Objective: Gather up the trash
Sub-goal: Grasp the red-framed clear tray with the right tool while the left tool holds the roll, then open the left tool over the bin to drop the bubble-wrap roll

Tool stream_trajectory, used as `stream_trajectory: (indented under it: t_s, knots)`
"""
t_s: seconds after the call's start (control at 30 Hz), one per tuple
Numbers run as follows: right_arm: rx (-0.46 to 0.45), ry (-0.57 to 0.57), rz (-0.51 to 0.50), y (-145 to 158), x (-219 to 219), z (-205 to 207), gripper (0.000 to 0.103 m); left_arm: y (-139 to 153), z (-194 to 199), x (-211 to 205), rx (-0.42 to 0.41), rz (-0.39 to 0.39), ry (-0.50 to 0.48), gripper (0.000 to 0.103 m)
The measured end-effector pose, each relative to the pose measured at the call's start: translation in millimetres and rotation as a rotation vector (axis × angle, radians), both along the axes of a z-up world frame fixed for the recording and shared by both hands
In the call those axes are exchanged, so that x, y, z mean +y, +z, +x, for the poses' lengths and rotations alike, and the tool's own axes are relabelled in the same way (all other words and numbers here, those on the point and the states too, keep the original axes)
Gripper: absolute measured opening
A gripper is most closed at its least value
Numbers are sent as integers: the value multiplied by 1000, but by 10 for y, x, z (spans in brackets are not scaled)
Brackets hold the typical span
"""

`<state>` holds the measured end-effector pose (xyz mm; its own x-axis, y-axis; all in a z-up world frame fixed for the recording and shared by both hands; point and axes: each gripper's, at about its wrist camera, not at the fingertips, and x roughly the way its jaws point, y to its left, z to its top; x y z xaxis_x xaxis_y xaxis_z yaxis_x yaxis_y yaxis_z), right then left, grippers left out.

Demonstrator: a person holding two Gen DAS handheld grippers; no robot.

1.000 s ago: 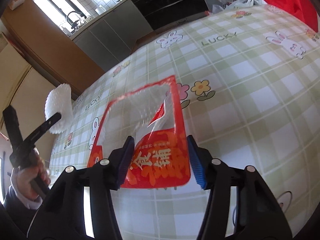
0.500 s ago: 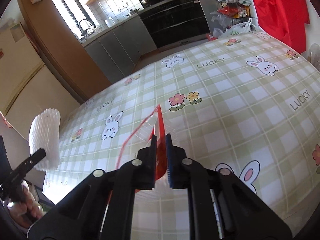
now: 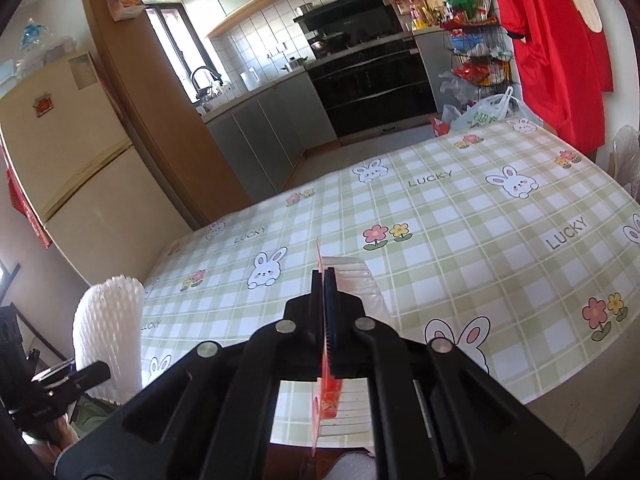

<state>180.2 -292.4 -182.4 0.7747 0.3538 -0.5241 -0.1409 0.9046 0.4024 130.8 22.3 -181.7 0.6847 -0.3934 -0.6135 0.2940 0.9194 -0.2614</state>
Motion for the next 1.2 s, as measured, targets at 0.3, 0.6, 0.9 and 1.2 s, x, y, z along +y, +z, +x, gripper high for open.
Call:
stream_trajectory:
  t_s: [0.3, 0.6, 0.9, 1.2]
  knots:
    - [-80, 25, -14, 431, 44, -442, 5, -7, -447, -136, 40, 27, -50, 32]
    - [-112, 57, -6, 656, 53, -796, 5, -149, -752, -278, 115, 42, -116, 32]
    - [-145, 80, -14, 801, 93, -994, 5, -342, -803, -441, 180, 66, -160, 36]
    - [-150, 108, -22, 848, 171, -1080, 5, -350, -795, -510, 171, 97, -159, 58]
